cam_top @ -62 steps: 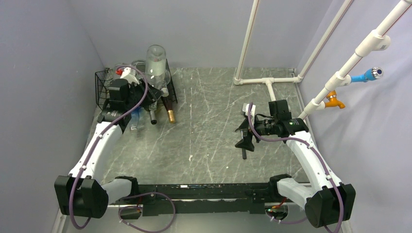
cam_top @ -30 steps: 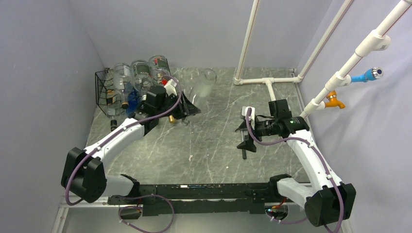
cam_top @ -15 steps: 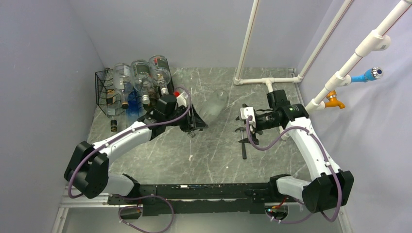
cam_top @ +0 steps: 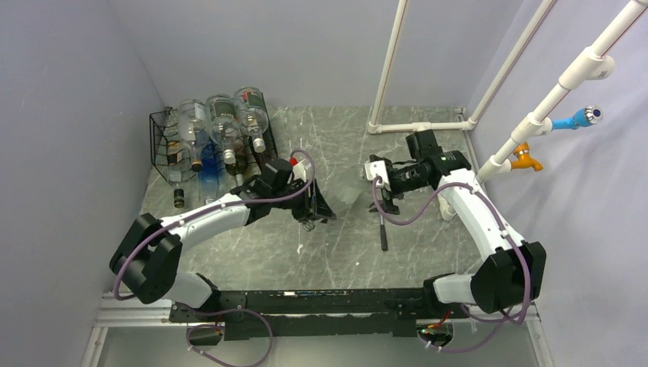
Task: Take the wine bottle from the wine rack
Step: Pick up the wine bottle from the wine rack, then place the wine bottle at the center of the board.
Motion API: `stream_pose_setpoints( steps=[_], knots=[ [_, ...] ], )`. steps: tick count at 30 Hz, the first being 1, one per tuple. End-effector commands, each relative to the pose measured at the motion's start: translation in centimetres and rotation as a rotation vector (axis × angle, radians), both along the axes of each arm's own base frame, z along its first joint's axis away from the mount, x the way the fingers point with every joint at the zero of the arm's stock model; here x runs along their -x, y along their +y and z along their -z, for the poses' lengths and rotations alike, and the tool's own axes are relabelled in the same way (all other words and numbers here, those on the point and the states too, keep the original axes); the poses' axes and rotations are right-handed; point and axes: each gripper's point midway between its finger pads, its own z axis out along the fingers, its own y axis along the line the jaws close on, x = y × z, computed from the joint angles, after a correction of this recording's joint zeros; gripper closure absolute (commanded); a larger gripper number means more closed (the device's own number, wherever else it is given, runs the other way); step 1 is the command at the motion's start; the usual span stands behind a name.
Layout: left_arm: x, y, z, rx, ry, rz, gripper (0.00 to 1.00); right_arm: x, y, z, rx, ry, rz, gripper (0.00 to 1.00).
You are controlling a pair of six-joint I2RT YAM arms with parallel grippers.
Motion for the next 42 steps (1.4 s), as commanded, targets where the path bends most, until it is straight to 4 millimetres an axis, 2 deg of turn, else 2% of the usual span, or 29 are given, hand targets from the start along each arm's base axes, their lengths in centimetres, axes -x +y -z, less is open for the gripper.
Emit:
stream_pose_setpoints(
  steps=[1,12,31,42],
  knots=[
    [-0.1,-2.7,-6.6,0.190,-0.193,0.098,1.00,-1.5,1.0,-1.1,0.009,-0.116,-0.046,0.00],
    [0.5,-3.8,-6.0,0.177,-0.140,0.133,1.00,-1.3,3.4,1.6,0.028,-0.113,-0.096,0.00],
    [1.2,-3.3,-5.5,0.168,-0.102,0.118,1.00,0.3,6.5,5.6,0.078,-0.056,-0.181,0.00],
    [1.6,-3.2,-5.5,0.185,-0.087,0.120,1.00,-0.5,7.4,8.4,0.138,-0.086,-0.153,0.00]
  ],
)
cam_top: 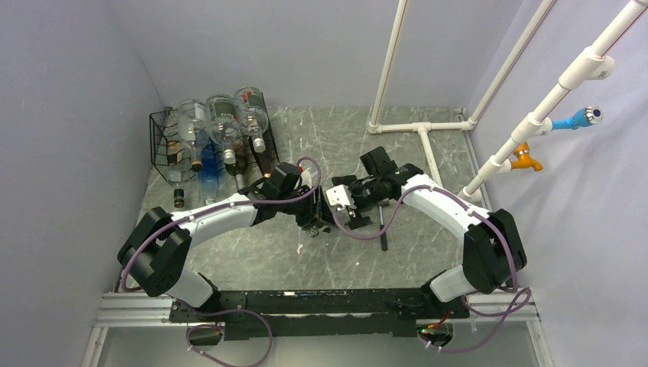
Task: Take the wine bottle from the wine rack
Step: Place the wine bottle at the center of the board.
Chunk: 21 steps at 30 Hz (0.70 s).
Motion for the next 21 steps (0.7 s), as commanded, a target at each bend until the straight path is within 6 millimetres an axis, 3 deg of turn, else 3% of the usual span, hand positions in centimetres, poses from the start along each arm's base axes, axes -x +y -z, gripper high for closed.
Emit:
stream_pose_setpoints(
  steps=[1,13,21],
  knots=[
    [-0.5,-2.1,-8.1,0.253,-0.217,0.073,1.00,-1.0,0.6,1.0,0.005,-0.048,0.020,0.00],
    [-0.4,-2.1,-7.8,0.268,-0.195,0.066,1.00,-1.9,0.5,3.2,0.022,-0.131,0.030,0.03],
    [-0.2,-2.0,-7.9,0.271,-0.193,0.060,0.89,-1.6,1.0,2.6,-0.005,-0.131,0.008,0.30]
  ],
)
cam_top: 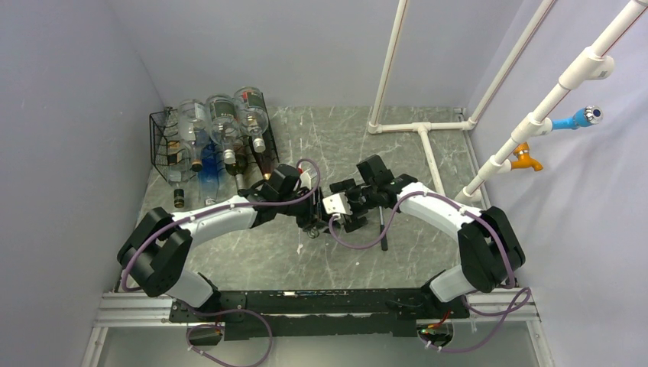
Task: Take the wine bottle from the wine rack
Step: Place the wine bottle at the center of the board.
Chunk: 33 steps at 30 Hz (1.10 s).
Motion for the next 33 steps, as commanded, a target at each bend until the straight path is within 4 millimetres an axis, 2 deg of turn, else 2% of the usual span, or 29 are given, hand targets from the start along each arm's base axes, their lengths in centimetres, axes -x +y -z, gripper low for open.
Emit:
stream_pose_setpoints(
  steps=[1,8,17,33],
  knots=[
    [-0.4,-1.6,-7.9,0.238,-0.221,0.062,0.86,0.3,0.6,-0.5,-0.033,0.006,-0.017,0.32],
    [-0.1,-1.2,-7.9,0.241,-0.221,0.056,0.55,0.9,1.2,-1.1,-0.072,0.050,-0.022,0.45],
    [0.2,-0.9,-7.9,0.237,-0.220,0.057,0.30,1.0,1.4,-1.2,-0.088,0.079,-0.012,0.48],
    [0.4,1.6,-8.4,0.206,-0.296,0.001,0.16,1.7,1.7,-2.9,-0.179,0.172,-0.002,0.50]
  ],
)
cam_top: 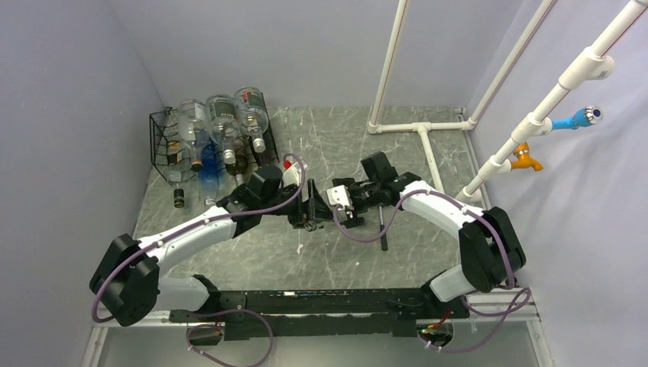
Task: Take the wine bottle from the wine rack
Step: Place the wine bottle at the center of the board.
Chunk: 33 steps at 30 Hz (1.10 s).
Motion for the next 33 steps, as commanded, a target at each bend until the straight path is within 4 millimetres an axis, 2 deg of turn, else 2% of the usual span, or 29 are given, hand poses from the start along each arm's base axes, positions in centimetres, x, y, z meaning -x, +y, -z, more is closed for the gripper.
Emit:
stream_pose_setpoints(
  steps=[1,5,12,19,27,33],
  knots=[
    [-0.3,-0.2,-3.9,0.096,-0.148,0.019,0.14,0.7,0.6,-1.7,-0.064,0.062,-0.007,0.50],
    [-0.2,0.1,-4.2,0.088,-0.185,0.023,0.10,0.8,0.7,-1.9,-0.082,0.083,-0.003,0.50],
    [-0.6,1.5,-4.3,0.022,-0.294,-0.009,0.10,1.0,0.8,-2.4,-0.114,0.119,-0.002,0.50],
    [-0.7,2.8,-6.2,0.032,-0.449,-0.042,0.08,1.1,0.9,-2.9,-0.137,0.144,0.001,0.50],
    [-0.9,3.0,-6.1,0.037,-0.525,-0.056,0.08,0.8,1.1,-3.5,-0.174,0.197,0.025,0.51],
    [-1.3,3.5,-6.2,0.011,-0.645,-0.122,0.06,0.5,1.2,-3.6,-0.193,0.246,0.050,0.53]
  ],
)
